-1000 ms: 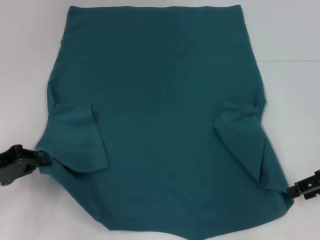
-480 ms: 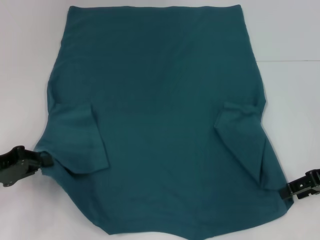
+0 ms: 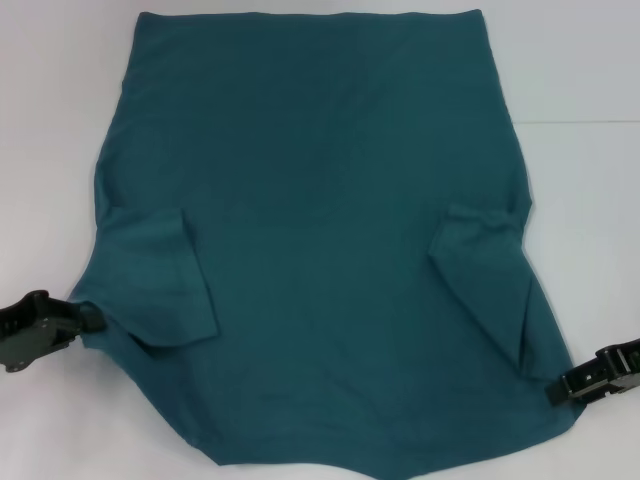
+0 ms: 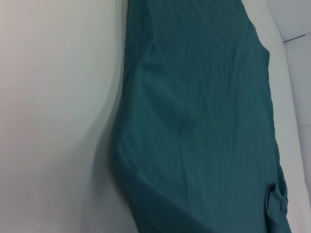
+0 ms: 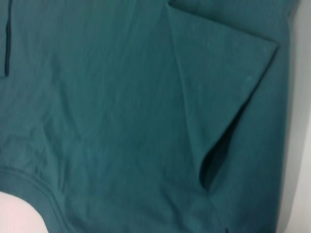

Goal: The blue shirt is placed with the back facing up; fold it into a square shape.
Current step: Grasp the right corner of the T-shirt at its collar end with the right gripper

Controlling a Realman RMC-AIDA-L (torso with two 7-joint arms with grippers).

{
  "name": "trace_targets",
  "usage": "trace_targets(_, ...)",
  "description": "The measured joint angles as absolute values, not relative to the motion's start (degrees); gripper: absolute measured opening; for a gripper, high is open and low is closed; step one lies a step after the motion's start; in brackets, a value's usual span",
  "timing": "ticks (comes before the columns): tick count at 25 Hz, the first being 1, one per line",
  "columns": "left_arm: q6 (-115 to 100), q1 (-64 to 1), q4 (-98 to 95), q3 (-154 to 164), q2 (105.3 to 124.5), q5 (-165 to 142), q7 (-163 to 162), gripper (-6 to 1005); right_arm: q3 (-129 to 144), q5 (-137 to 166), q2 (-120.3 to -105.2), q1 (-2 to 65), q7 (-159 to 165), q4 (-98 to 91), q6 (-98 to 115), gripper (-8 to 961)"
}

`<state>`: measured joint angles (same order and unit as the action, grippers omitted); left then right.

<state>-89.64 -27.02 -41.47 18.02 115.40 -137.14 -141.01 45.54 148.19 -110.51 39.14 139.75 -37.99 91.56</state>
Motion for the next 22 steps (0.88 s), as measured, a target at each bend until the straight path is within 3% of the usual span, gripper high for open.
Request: trace_targets(22, -89.65, -27.06, -41.49, 18.02, 115.49, -136.75, -141.33, 27, 46.17, 147.76, -112.03, 42.04, 139.50, -35.51, 89.77, 627)
